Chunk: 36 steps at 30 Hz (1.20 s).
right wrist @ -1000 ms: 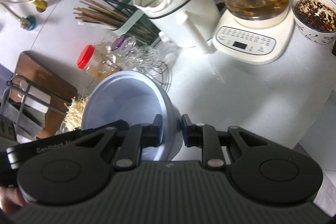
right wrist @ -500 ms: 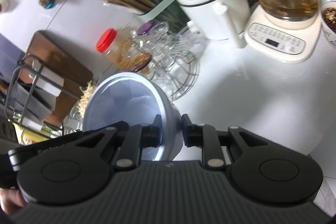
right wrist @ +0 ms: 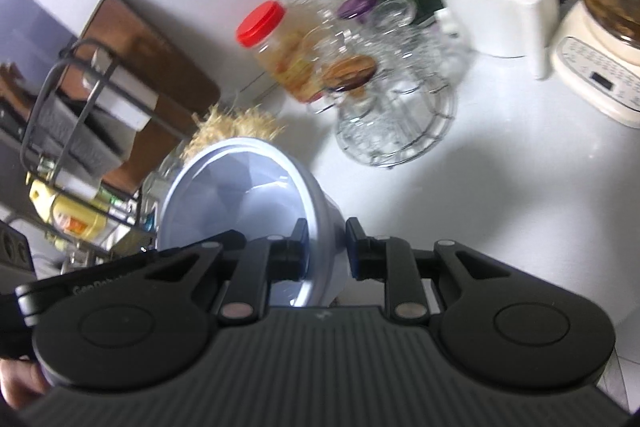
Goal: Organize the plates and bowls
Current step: 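Carry the nested bowls with both grippers over the plate stack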
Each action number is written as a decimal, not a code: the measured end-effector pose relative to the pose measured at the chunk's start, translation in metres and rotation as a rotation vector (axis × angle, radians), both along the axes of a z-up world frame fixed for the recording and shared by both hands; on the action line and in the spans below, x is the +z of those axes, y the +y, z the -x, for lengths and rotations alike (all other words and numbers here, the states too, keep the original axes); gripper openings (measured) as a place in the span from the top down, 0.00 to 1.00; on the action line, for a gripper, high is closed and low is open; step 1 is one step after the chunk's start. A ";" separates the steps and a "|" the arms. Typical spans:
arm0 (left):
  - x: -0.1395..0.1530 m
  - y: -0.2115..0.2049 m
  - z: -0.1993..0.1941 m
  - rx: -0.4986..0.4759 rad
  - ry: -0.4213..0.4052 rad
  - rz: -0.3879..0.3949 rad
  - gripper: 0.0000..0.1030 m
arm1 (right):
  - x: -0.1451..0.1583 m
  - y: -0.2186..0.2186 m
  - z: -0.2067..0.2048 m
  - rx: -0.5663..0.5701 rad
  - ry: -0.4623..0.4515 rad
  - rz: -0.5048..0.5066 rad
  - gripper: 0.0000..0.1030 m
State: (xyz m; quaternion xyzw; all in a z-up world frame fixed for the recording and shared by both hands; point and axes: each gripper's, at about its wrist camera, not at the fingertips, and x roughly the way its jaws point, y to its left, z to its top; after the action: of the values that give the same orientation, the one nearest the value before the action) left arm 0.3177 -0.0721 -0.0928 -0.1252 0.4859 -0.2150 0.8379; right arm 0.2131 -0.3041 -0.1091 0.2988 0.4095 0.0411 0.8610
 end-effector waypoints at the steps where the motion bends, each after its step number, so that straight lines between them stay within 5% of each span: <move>1: -0.001 0.006 0.001 0.018 -0.004 0.002 0.68 | 0.000 0.005 -0.003 0.017 0.002 0.003 0.78; 21: -0.065 0.088 0.024 0.257 0.139 -0.008 0.68 | -0.042 0.093 -0.049 0.258 0.168 0.071 0.78; 36: -0.101 0.098 0.019 0.280 0.189 -0.010 0.67 | -0.073 0.111 -0.061 0.303 0.246 0.125 0.78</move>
State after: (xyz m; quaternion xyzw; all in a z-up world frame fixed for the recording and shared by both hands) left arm 0.2984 0.0258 -0.1935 -0.2074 0.5413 -0.0810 0.8108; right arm 0.2744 -0.1929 -0.1825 0.1826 0.5536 0.1079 0.8053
